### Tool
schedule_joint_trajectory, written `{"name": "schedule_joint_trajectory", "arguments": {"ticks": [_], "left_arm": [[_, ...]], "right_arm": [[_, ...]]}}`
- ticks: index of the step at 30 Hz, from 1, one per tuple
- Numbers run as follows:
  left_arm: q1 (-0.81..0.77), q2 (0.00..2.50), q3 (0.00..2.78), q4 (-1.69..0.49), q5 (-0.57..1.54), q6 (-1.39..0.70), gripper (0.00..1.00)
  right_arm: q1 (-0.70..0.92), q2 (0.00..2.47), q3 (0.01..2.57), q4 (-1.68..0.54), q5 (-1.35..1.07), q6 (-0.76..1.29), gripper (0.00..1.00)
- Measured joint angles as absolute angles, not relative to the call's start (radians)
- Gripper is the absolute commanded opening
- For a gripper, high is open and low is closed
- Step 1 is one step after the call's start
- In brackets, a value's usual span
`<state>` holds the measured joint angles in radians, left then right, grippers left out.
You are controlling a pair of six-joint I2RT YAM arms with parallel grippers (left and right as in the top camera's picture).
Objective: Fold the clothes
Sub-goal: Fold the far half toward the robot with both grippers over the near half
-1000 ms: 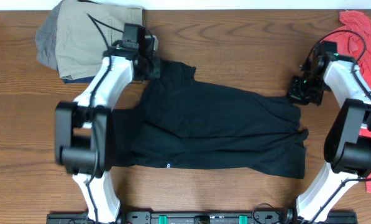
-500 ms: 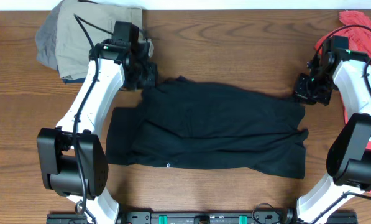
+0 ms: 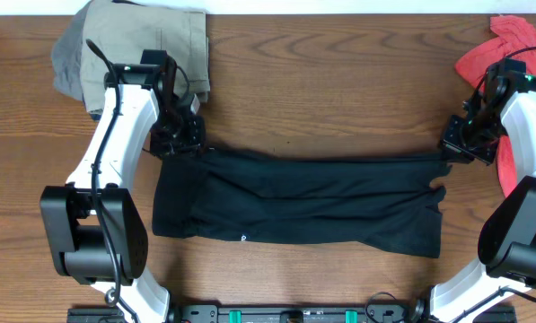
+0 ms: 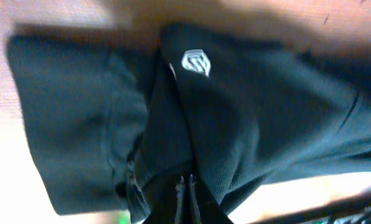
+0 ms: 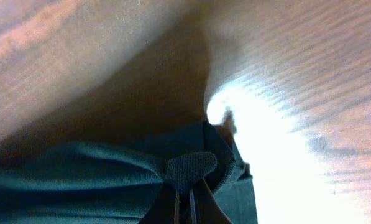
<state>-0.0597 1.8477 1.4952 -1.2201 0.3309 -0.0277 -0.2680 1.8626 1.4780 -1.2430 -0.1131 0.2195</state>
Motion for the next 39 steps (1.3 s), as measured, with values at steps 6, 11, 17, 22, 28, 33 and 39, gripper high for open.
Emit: {"name": "schedule_joint_trajectory", "arguments": {"ticks": [6,11,17,22,28,33,39], "left_arm": [[-0.062,1.847,1.449,-1.293,0.331,-0.017,0.06],[-0.062,1.847,1.448,-1.362,0.331,0.001,0.06],[-0.062,1.847,1.448,-1.435,0.331,0.028,0.06],[-0.062,1.847,1.433,-1.437,0.331,0.047,0.06],[-0.062,1.847,1.328,-1.386,0.331,0.054,0.06],[-0.062,1.847,1.25,-1.317,0.331,0.044,0.06],[-0.063,1.848,1.218,-1.284,0.307,-0.004,0.06]], "right_arm": [[-0.268,1.862,1.478,-1.302,-0.111,0.22,0.01],[-0.268,1.837,1.478,-1.342,-0.11,0.219,0.01],[-0.268,1.725,1.478,-1.386,-0.099,0.222,0.01],[-0.268,1.634,1.477,-1.388,-0.096,0.231,0.01],[-0.268,1.593,1.388,-1.348,-0.092,0.237,0.01],[-0.268,1.594,1.267,-1.29,-0.089,0.264,0.01],[-0.268,1.595,1.21,-1.268,-0.086,0.285,0.06]]}}
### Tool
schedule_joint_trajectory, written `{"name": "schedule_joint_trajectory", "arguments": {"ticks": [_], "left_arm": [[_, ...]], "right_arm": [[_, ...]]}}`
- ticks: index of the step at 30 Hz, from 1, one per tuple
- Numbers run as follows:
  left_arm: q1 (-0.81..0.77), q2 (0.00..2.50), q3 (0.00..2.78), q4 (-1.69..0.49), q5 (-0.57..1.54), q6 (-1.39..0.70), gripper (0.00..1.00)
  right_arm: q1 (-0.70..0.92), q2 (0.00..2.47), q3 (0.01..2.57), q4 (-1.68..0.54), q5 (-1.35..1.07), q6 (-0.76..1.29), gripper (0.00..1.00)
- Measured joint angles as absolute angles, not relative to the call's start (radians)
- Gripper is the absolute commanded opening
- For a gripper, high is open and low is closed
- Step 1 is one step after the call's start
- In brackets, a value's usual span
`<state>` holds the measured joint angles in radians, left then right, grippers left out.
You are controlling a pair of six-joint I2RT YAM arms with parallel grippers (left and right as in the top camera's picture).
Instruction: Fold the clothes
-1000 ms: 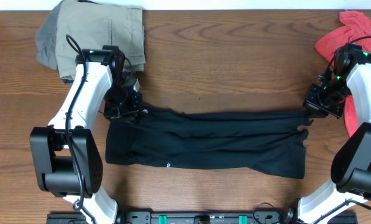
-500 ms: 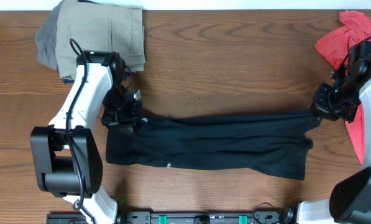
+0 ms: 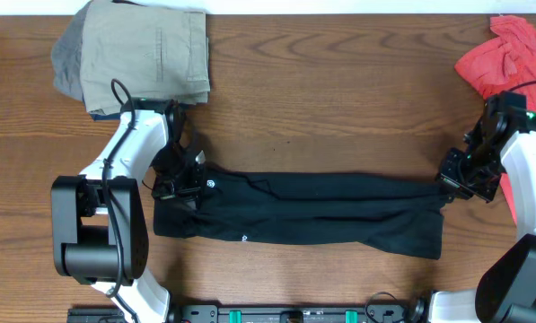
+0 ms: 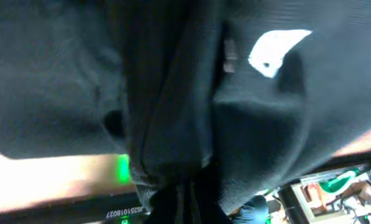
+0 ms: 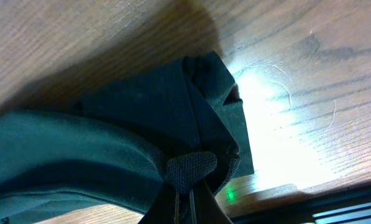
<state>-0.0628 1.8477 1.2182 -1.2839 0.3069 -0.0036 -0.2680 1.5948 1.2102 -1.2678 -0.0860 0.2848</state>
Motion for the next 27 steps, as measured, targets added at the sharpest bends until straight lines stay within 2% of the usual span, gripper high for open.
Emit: {"name": "schedule_joint_trajectory", "arguments": {"ticks": [1,3,4,5,7,10,16,19,21,23,24,27], "left_arm": [[-0.062,1.847,1.216,-1.285,0.295,-0.014,0.12],[-0.062,1.847,1.216,-1.286,0.276,-0.028,0.34],[-0.062,1.847,1.216,-1.29,0.273,-0.031,0.37],[-0.062,1.847,1.215,-1.295,0.265,-0.041,0.4],[-0.062,1.847,1.214,-1.302,0.257,-0.049,0.49],[-0.062,1.847,1.213,-1.302,0.25,-0.06,0.5],[-0.062,1.847,1.261,-1.35,0.247,-0.079,0.49],[-0.064,1.835,1.318,-1.36,0.253,-0.079,0.49],[-0.072,1.802,1.335,-1.352,0.261,-0.079,0.48],[-0.1,1.748,1.34,-1.343,0.265,-0.08,0.41],[-0.113,1.732,1.341,-1.34,0.266,-0.083,0.36],[-0.185,1.69,1.343,-1.326,0.274,-0.086,0.22]], "right_arm": [[-0.268,1.595,1.209,-1.269,-0.085,0.289,0.19],[-0.268,1.595,1.209,-1.272,-0.082,0.297,0.52],[-0.268,1.595,1.209,-1.274,-0.081,0.3,0.7],[-0.268,1.595,1.209,-1.274,-0.081,0.3,0.79],[-0.265,1.595,1.209,-1.274,-0.081,0.299,0.83],[-0.257,1.595,1.209,-1.27,-0.082,0.3,0.83],[-0.21,1.595,1.209,-1.269,-0.086,0.3,0.81],[-0.183,1.595,1.209,-1.259,-0.089,0.301,0.75],[-0.162,1.595,1.209,-1.247,-0.091,0.302,0.61],[-0.133,1.595,1.209,-1.232,-0.1,0.304,0.29],[-0.122,1.595,1.209,-1.228,-0.103,0.3,0.19],[-0.083,1.595,1.208,-1.201,-0.116,0.305,0.04]]}}
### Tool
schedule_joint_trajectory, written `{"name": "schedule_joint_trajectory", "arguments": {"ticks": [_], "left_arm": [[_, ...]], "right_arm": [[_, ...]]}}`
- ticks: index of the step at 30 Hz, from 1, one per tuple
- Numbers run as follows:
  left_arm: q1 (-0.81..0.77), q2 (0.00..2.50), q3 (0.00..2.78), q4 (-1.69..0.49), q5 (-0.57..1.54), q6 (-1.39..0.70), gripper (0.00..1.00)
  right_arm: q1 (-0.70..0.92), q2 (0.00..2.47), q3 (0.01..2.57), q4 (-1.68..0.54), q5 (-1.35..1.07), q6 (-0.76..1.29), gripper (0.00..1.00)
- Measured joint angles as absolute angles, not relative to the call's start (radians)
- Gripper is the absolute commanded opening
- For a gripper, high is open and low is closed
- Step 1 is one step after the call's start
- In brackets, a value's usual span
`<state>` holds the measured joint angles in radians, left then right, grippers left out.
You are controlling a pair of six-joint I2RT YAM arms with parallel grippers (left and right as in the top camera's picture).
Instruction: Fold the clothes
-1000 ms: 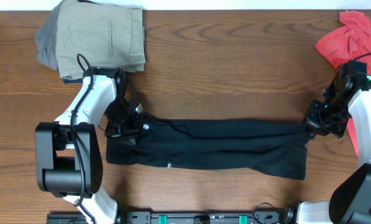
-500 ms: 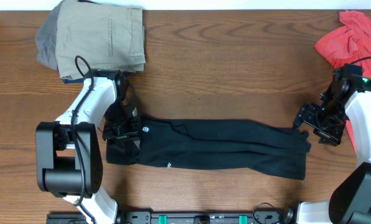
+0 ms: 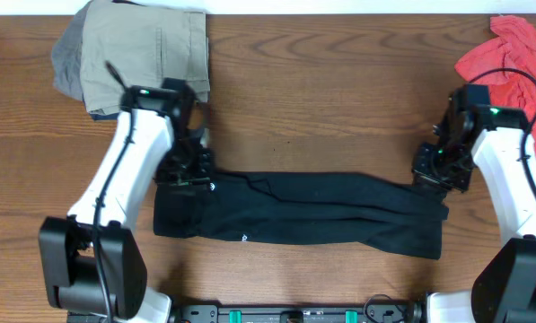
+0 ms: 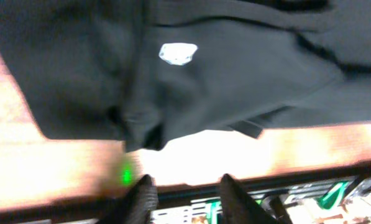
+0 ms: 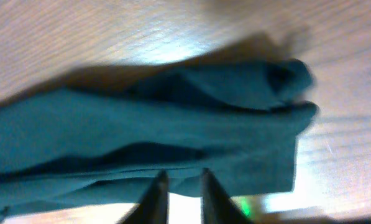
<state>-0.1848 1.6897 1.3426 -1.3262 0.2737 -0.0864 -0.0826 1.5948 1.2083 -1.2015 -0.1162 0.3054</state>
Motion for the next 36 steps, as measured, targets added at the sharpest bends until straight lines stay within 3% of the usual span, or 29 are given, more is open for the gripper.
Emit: {"name": "schedule_joint_trajectory", "arguments": {"ticks": [2,9,19,25,36], "left_arm": [[-0.242,1.685,1.342,-1.308,0.279,-0.089,0.15],[-0.38,1.716,1.277,-1.156,0.288,-0.159,0.12],[-0.379,1.811,1.148,-1.033,0.289,-0.187,0.13],[-0.344,1.847,1.061,-0.955,0.291,-0.191,0.13],[-0.128,1.836,0.978,-0.936,0.426,-0.196,0.08]], "right_arm": [[-0.058,1.595,1.205,-1.178,-0.122,0.314,0.01],[0.042,1.595,1.104,-1.083,-0.147,0.348,0.02],[0.135,1.595,0.925,-0.907,-0.226,0.397,0.02],[0.14,1.595,0.822,-0.789,-0.235,0.464,0.01],[0.061,1.592,0.764,-0.759,-0.239,0.506,0.02]]}}
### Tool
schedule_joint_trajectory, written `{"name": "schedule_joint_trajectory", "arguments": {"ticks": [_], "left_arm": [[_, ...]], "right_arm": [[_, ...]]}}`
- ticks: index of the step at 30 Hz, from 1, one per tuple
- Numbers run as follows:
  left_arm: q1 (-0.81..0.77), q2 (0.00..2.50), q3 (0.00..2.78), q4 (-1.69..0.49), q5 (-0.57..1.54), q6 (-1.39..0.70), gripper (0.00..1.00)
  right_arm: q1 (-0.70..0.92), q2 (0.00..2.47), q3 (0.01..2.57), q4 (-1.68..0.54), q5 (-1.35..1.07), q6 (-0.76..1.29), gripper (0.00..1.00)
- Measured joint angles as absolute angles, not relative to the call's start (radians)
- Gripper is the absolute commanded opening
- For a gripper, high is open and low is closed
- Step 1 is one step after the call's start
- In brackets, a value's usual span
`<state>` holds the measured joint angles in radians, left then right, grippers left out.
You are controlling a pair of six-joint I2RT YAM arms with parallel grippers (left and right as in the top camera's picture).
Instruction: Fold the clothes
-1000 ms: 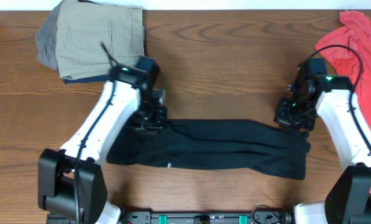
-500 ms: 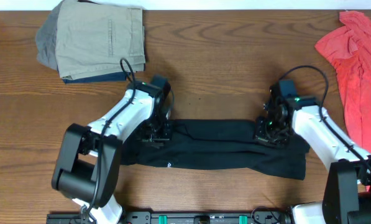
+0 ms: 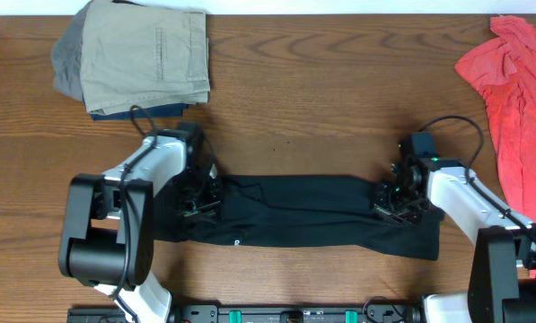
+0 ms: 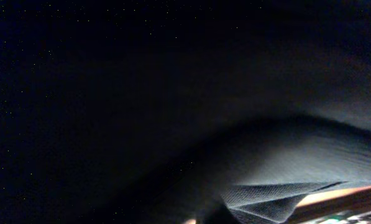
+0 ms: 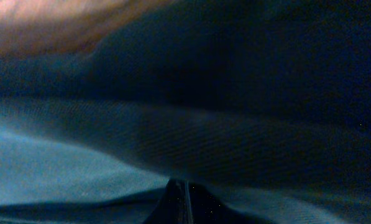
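Note:
The black garment (image 3: pixel 312 211) lies as a long narrow strip across the near middle of the table. My left gripper (image 3: pixel 196 196) is down on the strip's left end. Dark cloth (image 4: pixel 173 93) fills the left wrist view. No spread fingers show there, only a dark tip at the bottom with a raised fold beside it, so it reads as shut on the cloth. My right gripper (image 3: pixel 391 199) sits on the strip's right part. In its wrist view the right gripper (image 5: pixel 184 190) has its fingers together, buried in the black fabric (image 5: pixel 191 143).
A folded stack of khaki trousers (image 3: pixel 142 58) over grey cloth lies at the back left. A crumpled red shirt (image 3: pixel 510 99) lies along the right edge. Bare wooden table (image 3: pixel 339 99) stretches beyond the strip.
Both grippers were open above the far edge at the strip's ends. Now both are lower and further inward on the cloth, with fingers together in it. The strip's left end has shifted slightly.
At first both grippers were shut on the far corners of the wider garment. Then those corners were nearer me and the garment was a narrow strip. After that both grippers stood open, clear of it. Now they are shut on the strip again.

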<state>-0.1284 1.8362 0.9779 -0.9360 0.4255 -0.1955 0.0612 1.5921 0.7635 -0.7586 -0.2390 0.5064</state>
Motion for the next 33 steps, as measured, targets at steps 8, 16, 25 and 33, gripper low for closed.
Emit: {"name": "schedule_joint_trajectory", "arguments": {"ticks": [8,16,25,33], "left_arm": [[-0.101,1.834,0.97,-0.933,0.45,-0.199,0.06],[-0.093,1.7,0.97,-0.937,0.411,-0.203,0.22],[-0.093,1.477,0.971,-0.963,0.39,-0.209,0.98],[-0.093,1.472,0.971,-0.961,0.389,-0.21,0.98]], "right_arm": [[0.033,1.592,0.789,-0.76,-0.202,0.493,0.02],[0.027,1.592,1.014,-0.955,-0.164,0.437,0.11],[-0.096,1.592,1.132,-1.078,-0.092,0.404,0.99],[-0.297,1.592,0.972,-1.006,-0.178,0.306,0.99]]}}
